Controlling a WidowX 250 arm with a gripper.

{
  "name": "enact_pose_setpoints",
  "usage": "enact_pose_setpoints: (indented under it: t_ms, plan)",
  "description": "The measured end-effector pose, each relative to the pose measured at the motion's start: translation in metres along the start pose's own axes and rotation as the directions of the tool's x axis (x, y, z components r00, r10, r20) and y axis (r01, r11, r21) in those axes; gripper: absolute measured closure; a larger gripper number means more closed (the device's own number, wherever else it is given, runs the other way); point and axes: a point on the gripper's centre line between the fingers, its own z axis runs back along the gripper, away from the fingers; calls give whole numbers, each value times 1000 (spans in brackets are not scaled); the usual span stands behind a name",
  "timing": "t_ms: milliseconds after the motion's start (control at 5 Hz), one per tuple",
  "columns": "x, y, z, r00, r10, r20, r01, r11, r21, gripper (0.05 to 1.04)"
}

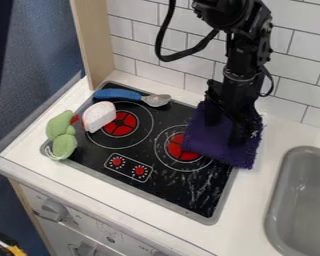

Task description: Place the violet cloth in the lower right corner of the burner

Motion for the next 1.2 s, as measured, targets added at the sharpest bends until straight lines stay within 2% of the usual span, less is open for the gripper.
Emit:
enact_pose_setpoints:
  t_ms: [600,1200]
  plan:
    - [-32,-21,-1,999,36,-9,-36,999,-12,85]
    - [-75,-64,3,997,21,-75,-21,1000,10,85]
